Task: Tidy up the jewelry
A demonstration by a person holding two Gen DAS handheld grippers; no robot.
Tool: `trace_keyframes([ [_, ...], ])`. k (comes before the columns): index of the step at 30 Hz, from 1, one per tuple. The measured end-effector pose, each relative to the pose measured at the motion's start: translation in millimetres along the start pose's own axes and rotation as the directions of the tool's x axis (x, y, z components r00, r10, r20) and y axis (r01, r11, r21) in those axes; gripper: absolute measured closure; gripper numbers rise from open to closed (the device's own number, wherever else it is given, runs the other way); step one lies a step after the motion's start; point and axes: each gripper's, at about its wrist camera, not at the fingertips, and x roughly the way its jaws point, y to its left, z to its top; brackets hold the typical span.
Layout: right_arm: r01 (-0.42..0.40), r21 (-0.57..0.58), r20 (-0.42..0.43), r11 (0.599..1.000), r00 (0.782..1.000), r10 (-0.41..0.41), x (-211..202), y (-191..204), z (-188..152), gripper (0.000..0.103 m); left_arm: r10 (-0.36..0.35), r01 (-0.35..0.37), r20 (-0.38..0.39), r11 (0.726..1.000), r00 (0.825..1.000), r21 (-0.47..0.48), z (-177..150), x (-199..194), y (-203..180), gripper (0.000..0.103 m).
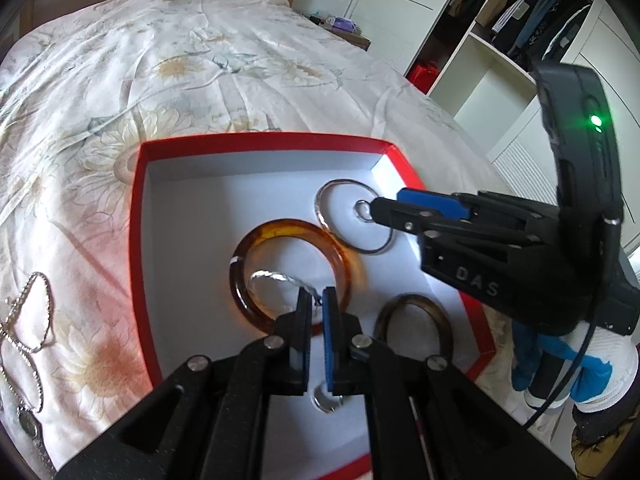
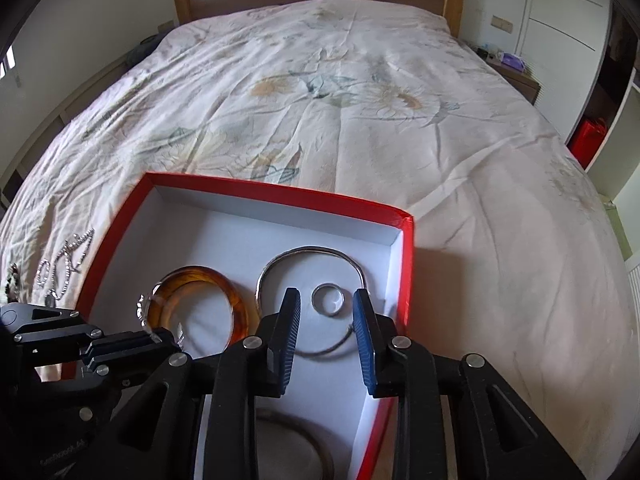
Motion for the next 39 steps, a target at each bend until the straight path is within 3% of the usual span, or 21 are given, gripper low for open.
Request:
trace_keyframes([
  [4, -0.012, 0.025, 0.027, 1.000, 1.000, 0.011, -29, 4, -10, 0.068, -0.004, 0.004, -0.006, 1.000, 1.000, -0.006, -5, -14, -4, 0.098],
  [11, -0.022, 0.039, 0.058, 0.999, 0.998, 0.020, -82, 22, -38, 0.067, -0.002, 0.003, 0.007, 1.000, 1.000, -0.015, -30, -58, -17, 0.098],
  [17, -0.034, 0.034, 0.082, 0.999, 0.996, 0.031, -131, 46, -67, 0.065, 0.048, -0.047, 0.060, 0.999, 0.997, -0.020, -61, -110, -24, 0.097],
  [23, -0.074, 0.034, 0.115, 0.997, 0.991, 0.069, -178, 70, -93, 0.061, 0.159, -0.159, 0.125, 0.987, 0.979, -0.003, -107, -169, -28, 0.097],
  [31, -0.120, -0.001, 0.160, 0.993, 0.980, 0.118, -229, 112, -126, 0.061, 0.210, -0.204, 0.138, 0.978, 0.968, -0.051, -180, -234, -15, 0.097],
  [39, -0.158, -0.037, 0.199, 0.987, 0.967, 0.162, -267, 151, -143, 0.061, 0.289, -0.272, 0.173, 0.955, 0.941, -0.118, -219, -289, 6, 0.097],
])
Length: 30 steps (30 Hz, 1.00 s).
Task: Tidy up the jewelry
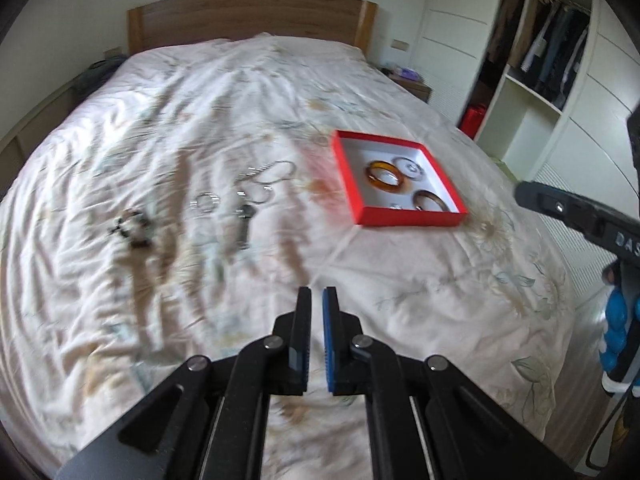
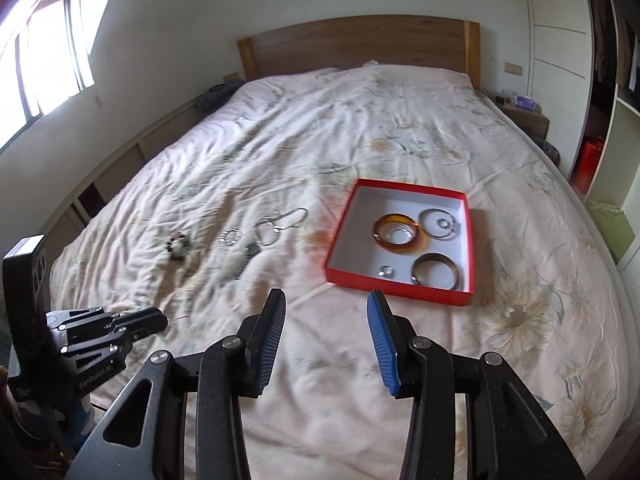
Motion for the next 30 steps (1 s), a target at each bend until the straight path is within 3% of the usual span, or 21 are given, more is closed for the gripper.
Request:
trace_keyframes([
  [13, -0.040, -0.093, 0.054, 0.995, 0.998, 0.045, -43, 72, -16, 0.059, 0.105, -0.090, 0.115, 0.988, 0.988, -0.128, -16, -75, 48, 0.097],
  [16, -0.062, -0.108, 0.041, 0.992, 0.997, 0.067, -42, 84, -25, 0.058, 0.144, -0.127, 0.126, 0.982, 0.981, -0.138, -22, -85, 51, 0.091],
  [18, -0.069, -0.119, 0.028, 0.991, 0.997, 0.073, -39, 91, -31, 0.058, 0.178, -0.159, 0.131, 0.977, 0.975, -0.143, -26, -89, 51, 0.078],
  [20, -0.075, -0.124, 0.017, 0.989, 0.997, 0.078, -37, 94, -35, 0.058, 0.199, -0.179, 0.139, 0.973, 0.970, -0.149, -30, -93, 52, 0.074],
  [30, -0.091, -0.096, -0.011, 0.991, 0.996, 0.090, -23, 96, -41, 0.058, 0.266, -0.247, 0.139, 0.959, 0.954, -0.137, -39, -95, 53, 0.073],
])
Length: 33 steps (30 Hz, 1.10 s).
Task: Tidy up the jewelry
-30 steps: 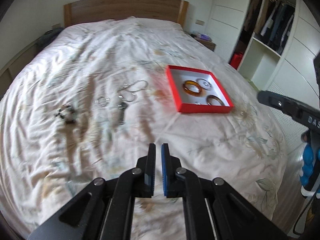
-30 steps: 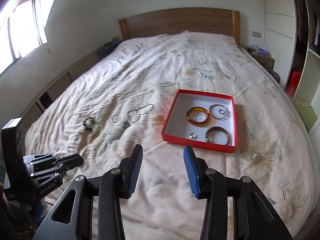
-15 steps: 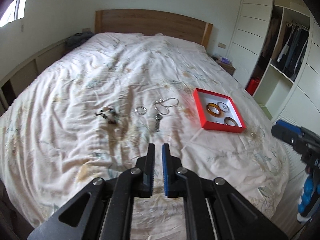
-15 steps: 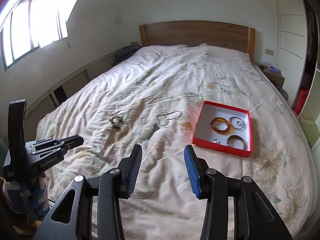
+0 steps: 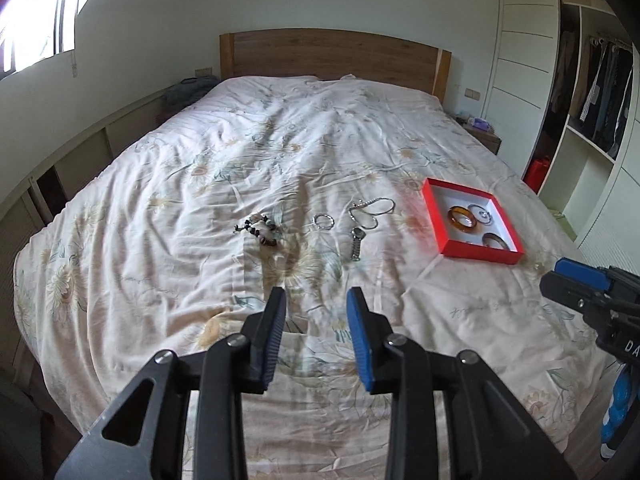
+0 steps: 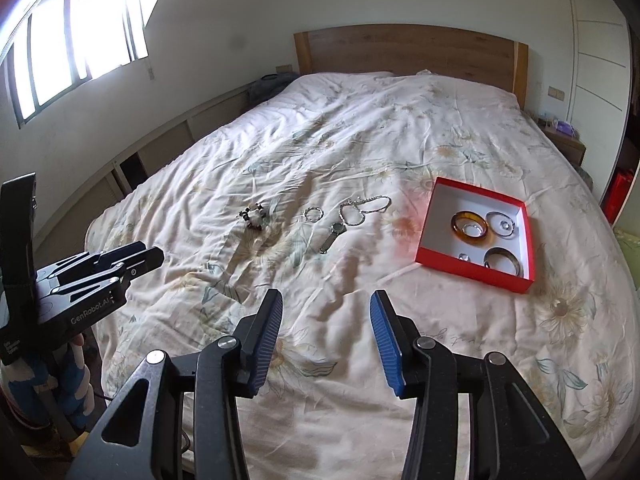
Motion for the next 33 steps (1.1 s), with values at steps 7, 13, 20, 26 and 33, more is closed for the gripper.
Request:
trace_keyframes([
  [7, 0.007, 0.025, -0.029, 1.000, 1.000, -0.006, 23, 4, 6, 0.058, 0.004, -0.004, -0.011, 1.000, 1.000, 0.015, -1, 12, 5, 0.073],
  [13, 0.009, 0.024, -0.066, 1.000, 0.998, -0.007, 44, 13, 8, 0.058, -0.009, 0.009, -0.028, 1.000, 1.000, -0.004, -1, 25, 16, 0.073],
  [20, 0.013, 0.021, -0.115, 1.000, 0.993, -0.011, 70, 18, 11, 0.058, -0.017, 0.015, -0.074, 1.000, 0.997, -0.027, -3, 50, 29, 0.073],
  [26, 0.009, 0.011, -0.170, 1.000, 0.985, -0.007, 98, 20, 12, 0.058, -0.015, 0.005, -0.138, 0.997, 0.990, -0.071, -6, 82, 45, 0.073],
  [33, 0.003, 0.015, -0.227, 1.000, 0.974, 0.000, 133, 14, 11, 0.058, 0.001, -0.021, -0.191, 0.994, 0.982, -0.103, -7, 119, 61, 0.070],
])
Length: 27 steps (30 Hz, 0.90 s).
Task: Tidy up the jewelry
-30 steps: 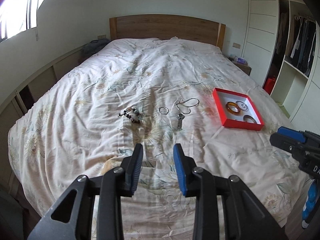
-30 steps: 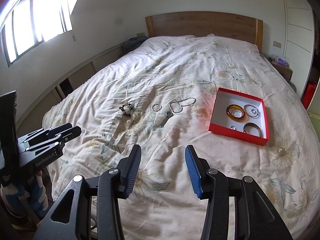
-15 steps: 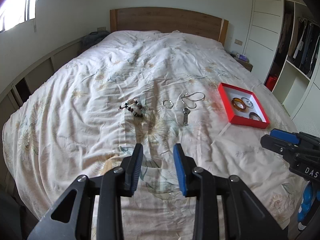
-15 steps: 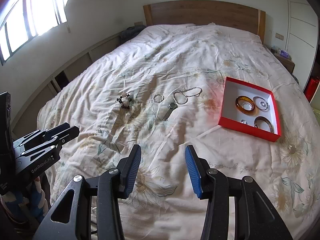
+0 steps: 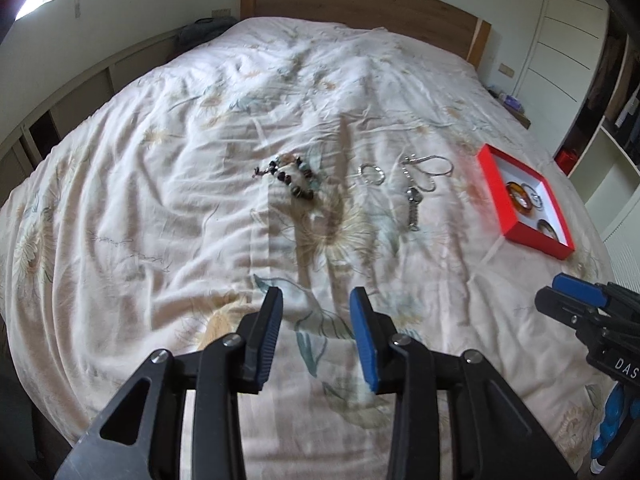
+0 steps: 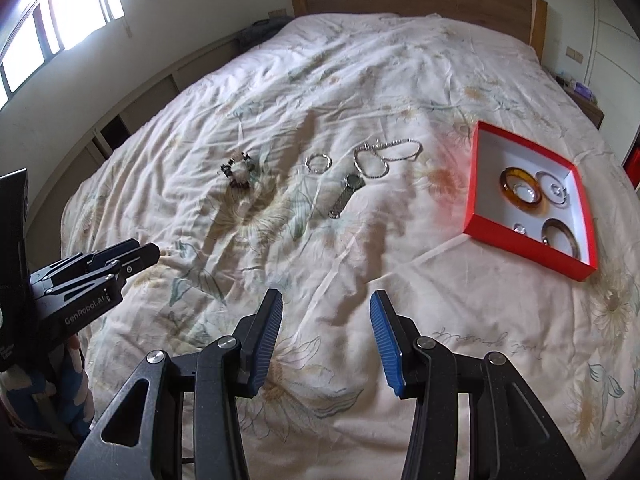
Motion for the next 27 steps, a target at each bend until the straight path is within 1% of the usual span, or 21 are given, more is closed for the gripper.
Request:
trace_keyframes([
  [5, -0.007, 0.000, -0.037, 1.000, 0.999, 0.007, 29, -8, 12, 0.058, 0.008, -0.009, -0.010, 0.999, 1.000, -0.052, 15, 24, 17, 0.069],
  [7, -0.015, -0.002, -0.047, 1.000, 0.999, 0.015, 42, -11, 20, 0.058, 0.003, -0.004, -0.009, 0.997, 1.000, -0.077, 26, 34, 27, 0.065],
  [8, -0.022, -0.002, -0.052, 1.000, 0.998, 0.022, 49, -12, 24, 0.058, -0.005, 0.005, -0.004, 0.995, 1.000, -0.095, 34, 40, 33, 0.061],
  [9, -0.027, -0.003, -0.056, 1.000, 0.998, 0.027, 55, -12, 28, 0.058, -0.010, 0.009, -0.001, 0.994, 1.000, -0.107, 39, 44, 36, 0.059],
  [13, -0.051, -0.008, -0.067, 0.999, 0.996, 0.051, 84, -14, 48, 0.058, -0.002, 0.002, 0.001, 0.988, 1.000, -0.153, 67, 71, 52, 0.059],
  [19, -0.079, 0.011, -0.063, 0.997, 0.995, 0.080, 124, -24, 79, 0.058, -0.008, -0.002, -0.055, 0.982, 0.998, -0.190, 103, 129, 61, 0.059],
  [23, -0.096, 0.057, -0.069, 0.994, 0.993, 0.100, 151, -33, 95, 0.058, 0.006, -0.023, -0.082, 0.979, 0.997, -0.204, 116, 158, 63, 0.059],
  [27, -0.103, 0.081, -0.072, 0.991, 0.991, 0.109, 173, -39, 109, 0.058, 0.004, -0.027, -0.100, 0.974, 0.995, -0.225, 121, 177, 66, 0.059],
])
